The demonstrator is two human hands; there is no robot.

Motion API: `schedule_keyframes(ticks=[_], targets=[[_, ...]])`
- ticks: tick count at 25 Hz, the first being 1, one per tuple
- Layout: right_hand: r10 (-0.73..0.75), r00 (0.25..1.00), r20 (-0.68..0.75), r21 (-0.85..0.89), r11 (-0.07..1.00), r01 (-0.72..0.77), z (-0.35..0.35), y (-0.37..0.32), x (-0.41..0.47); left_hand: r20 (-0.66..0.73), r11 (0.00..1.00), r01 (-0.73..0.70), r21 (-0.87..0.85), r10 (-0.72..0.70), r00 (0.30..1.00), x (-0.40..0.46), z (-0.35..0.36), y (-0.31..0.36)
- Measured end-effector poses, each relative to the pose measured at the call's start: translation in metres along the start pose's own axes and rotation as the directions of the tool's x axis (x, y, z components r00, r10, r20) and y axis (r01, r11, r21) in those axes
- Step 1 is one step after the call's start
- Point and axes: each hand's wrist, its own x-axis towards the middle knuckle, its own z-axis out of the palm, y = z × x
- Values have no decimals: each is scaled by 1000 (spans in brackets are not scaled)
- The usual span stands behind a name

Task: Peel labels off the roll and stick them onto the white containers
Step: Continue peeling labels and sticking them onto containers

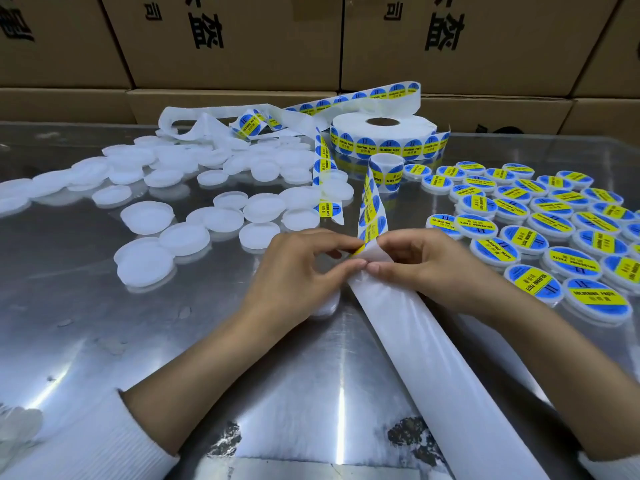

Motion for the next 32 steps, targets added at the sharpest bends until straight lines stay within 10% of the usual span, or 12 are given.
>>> schedule_keyframes(ticks=[11,19,24,28,32], targets=[[42,998,38,-155,987,-36,-4,-1,0,-27,989,52,-142,-57,998,1,1,3],[142,938,-318,-538,787,-301,-16,5,-2,-261,957,49,-287,-127,957,11,-17,-4],[-63,850,-523,-195,980,-47,-6,-15,-2,-110,972,31,-232,-58,992,7,-15,2],[107,981,-160,83,992,-95,5,-36,-9,59,987,-101,-125,109,992,5,-14,6],[246,954,170,50,965,-258,9,-34,-11,90,988,-102,-112,113,990,6,-16,2]])
